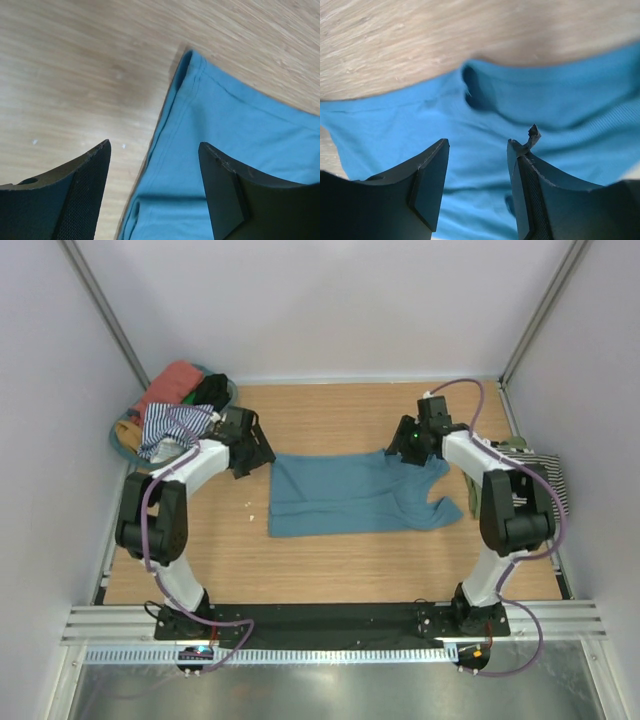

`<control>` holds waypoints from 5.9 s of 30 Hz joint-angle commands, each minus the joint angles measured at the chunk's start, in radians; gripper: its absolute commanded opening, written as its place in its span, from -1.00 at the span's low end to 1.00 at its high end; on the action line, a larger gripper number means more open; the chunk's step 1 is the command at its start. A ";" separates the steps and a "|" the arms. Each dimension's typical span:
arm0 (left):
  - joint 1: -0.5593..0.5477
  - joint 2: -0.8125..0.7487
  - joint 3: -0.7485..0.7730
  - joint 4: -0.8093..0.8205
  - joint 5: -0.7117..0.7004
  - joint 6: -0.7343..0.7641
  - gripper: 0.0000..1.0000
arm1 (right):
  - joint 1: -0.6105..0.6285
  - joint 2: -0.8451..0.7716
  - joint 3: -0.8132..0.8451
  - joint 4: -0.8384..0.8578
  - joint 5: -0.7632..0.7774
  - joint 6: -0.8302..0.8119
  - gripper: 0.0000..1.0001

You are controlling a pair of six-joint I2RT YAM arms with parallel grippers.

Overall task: Fold and stack the tank tops
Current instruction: Fold the tank top

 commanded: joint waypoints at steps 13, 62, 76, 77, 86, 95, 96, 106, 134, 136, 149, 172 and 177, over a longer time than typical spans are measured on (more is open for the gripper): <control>0.009 0.332 0.302 0.029 0.006 0.096 0.34 | 0.046 0.341 0.340 -0.009 -0.006 -0.053 -0.02; 0.029 0.254 0.291 0.132 0.150 0.116 -1.00 | -0.049 0.190 0.115 0.290 -0.175 0.079 -0.98; 0.029 0.228 0.262 0.135 0.140 0.114 -1.00 | -0.058 0.148 0.075 0.291 -0.184 0.087 -0.98; 0.029 0.223 0.253 0.141 0.141 0.114 -1.00 | -0.058 0.142 0.057 0.300 -0.183 0.088 -0.98; 0.023 0.136 0.122 0.213 0.181 0.079 -1.00 | -0.058 0.016 -0.104 0.345 -0.189 0.122 -0.98; 0.015 0.053 -0.016 0.245 0.189 0.056 -1.00 | -0.056 -0.114 -0.250 0.375 -0.164 0.134 -0.98; 0.014 0.045 -0.027 0.247 0.189 0.053 -1.00 | -0.056 -0.123 -0.262 0.377 -0.164 0.133 -0.98; -0.034 -0.097 -0.158 0.259 0.160 0.048 -1.00 | -0.055 -0.261 -0.388 0.357 -0.149 0.116 -0.98; -0.091 -0.162 -0.425 0.322 0.060 -0.073 -0.93 | -0.044 -0.294 -0.569 0.363 0.000 0.145 -0.56; -0.095 -0.171 -0.427 0.319 0.054 -0.070 -0.79 | -0.044 -0.320 -0.578 0.357 0.023 0.140 -0.38; -0.095 -0.317 -0.398 0.203 -0.041 -0.062 0.01 | -0.044 -0.417 -0.425 0.186 0.251 0.088 -0.06; -0.069 0.131 0.019 0.093 0.031 -0.052 0.27 | -0.046 0.162 0.236 -0.229 0.584 0.165 0.65; -0.068 0.146 0.029 0.092 0.035 -0.046 0.24 | -0.044 0.194 0.241 -0.204 0.575 0.196 0.51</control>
